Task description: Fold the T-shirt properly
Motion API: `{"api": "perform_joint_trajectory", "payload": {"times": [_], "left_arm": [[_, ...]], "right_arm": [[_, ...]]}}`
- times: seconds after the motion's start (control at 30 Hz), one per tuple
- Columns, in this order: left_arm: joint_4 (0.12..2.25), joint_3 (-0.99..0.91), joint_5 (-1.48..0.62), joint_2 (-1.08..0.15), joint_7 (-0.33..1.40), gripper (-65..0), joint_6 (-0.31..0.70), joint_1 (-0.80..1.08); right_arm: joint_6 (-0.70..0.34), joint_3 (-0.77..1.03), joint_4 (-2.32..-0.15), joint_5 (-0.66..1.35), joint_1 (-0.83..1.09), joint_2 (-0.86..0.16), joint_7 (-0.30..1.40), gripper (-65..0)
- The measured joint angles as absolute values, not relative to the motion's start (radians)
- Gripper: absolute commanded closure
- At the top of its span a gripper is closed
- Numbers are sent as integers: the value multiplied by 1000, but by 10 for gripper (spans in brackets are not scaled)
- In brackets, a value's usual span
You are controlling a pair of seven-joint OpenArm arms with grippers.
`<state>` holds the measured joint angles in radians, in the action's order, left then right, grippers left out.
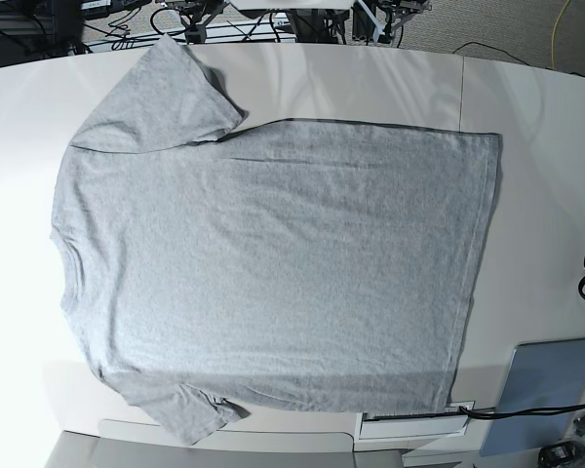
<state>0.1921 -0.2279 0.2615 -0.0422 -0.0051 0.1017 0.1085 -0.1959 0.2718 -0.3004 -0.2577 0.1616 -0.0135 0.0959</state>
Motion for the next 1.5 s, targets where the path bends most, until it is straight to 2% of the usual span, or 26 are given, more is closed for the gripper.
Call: {"api": "perform_joint_trajectory", "payload": {"times": [0.53, 0.67, 1.0, 1.1, 1.2, 1.3, 1.5], "left_arm": [[192, -228, 262, -42, -17, -286, 83, 111], [192, -228, 262, -43, -17, -322, 79, 111], [206, -228, 217, -42, -26, -305, 79, 125], [263, -228, 200, -43, -22, -286, 80, 158], [347, -228, 201, -52, -20, -279, 149, 205], [450, -227, 199, -52, -9, -279, 154, 267], [695, -224, 106, -71, 126, -279, 158, 408]], "right_arm": [[-200, 272, -301, -258, 180, -14, 74, -132], [-227, 272, -302, -258, 180, -14, 74, -182], [-229, 272, -302, -242, 183, -33, 54, -185], [-229, 272, -307, -242, 199, -56, 59, -185], [-229, 272, -308, -242, 228, -75, 43, -185], [-230, 271, -312, -237, 260, -83, 20, -185], [-286, 268, -462, -239, 374, -89, 32, -185]]}}
